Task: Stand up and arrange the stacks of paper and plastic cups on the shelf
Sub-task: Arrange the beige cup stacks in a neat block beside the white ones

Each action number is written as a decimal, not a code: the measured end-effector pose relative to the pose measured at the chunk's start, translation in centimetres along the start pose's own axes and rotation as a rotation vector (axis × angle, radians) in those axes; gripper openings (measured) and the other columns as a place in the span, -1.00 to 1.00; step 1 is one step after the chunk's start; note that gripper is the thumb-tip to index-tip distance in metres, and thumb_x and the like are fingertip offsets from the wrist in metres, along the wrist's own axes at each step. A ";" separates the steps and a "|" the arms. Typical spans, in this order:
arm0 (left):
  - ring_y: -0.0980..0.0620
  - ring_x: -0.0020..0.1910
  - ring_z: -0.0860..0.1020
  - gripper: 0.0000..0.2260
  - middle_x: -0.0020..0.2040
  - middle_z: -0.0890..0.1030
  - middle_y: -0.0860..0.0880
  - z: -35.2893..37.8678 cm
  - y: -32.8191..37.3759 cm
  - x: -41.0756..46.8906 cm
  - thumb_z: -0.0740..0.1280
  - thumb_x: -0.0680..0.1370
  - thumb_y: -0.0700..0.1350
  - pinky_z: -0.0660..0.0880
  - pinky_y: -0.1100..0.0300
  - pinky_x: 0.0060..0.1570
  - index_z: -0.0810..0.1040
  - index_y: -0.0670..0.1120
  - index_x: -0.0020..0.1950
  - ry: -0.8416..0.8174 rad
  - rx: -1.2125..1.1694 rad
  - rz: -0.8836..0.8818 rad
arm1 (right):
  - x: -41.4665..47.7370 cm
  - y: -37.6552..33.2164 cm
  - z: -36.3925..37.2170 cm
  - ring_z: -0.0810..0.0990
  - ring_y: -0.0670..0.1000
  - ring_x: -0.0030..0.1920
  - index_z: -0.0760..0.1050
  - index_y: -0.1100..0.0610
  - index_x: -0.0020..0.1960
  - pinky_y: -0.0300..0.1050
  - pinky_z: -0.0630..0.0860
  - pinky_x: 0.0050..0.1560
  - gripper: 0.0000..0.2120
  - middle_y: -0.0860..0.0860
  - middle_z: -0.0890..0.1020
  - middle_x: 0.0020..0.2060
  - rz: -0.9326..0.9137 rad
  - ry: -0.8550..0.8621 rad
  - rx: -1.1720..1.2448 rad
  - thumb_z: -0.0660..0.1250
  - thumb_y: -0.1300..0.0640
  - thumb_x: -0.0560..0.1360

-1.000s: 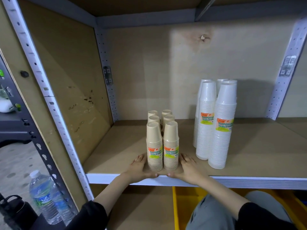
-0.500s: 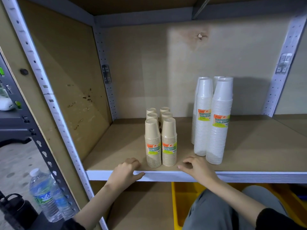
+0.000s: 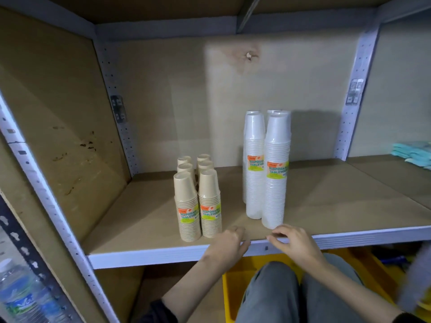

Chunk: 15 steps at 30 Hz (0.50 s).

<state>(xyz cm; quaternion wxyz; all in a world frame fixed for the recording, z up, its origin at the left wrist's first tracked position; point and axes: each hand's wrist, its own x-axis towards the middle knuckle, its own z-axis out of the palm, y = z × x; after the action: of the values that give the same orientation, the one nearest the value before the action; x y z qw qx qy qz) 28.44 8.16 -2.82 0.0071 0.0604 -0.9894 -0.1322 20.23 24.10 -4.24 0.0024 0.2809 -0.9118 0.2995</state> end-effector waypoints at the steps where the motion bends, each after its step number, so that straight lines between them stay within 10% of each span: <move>1: -0.16 0.36 0.38 -0.59 0.39 0.38 -0.21 0.3 0.4 0.6 0.10 0.63 -0.03 0.31 0.05 0.29 0.30 -0.24 0.39 -0.016 -0.003 -0.012 | -0.1 0.7 -0.5 0.60 -0.01 0.01 0.63 0.15 -0.03 -0.13 0.46 0.00 -0.79 -0.05 0.62 -0.11 0.025 0.014 0.015 0.34 0.02 0.48; 9: -0.09 0.55 0.02 -0.23 0.57 -0.01 -0.18 1.6 1.5 4.6 0.14 0.55 0.20 0.04 0.06 0.50 -0.11 -0.24 0.54 -0.082 -0.079 -0.184 | 2.3 3.4 -2.6 0.14 0.05 0.51 0.06 0.19 0.51 -0.13 0.12 0.47 -0.13 0.09 0.17 0.51 0.173 -0.143 -0.048 0.37 -0.17 0.40; 15: -0.10 0.56 -0.05 -0.09 0.57 -0.08 -0.19 1.7 1.4 6.0 0.25 0.48 0.24 -0.03 0.06 0.52 -0.16 -0.26 0.53 -0.088 -0.165 -0.210 | 4.3 3.1 -3.2 -0.05 0.07 0.56 -0.18 0.23 0.54 -0.09 -0.01 0.54 0.22 0.13 -0.07 0.55 0.194 -0.316 -0.091 0.31 -0.43 0.22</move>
<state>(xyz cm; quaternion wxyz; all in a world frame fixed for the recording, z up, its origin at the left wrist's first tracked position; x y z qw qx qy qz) 22.22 9.24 -4.06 -0.0451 0.1569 -0.9627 -0.2156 14.50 25.74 -2.58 -0.1571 0.2350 -0.9362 0.2088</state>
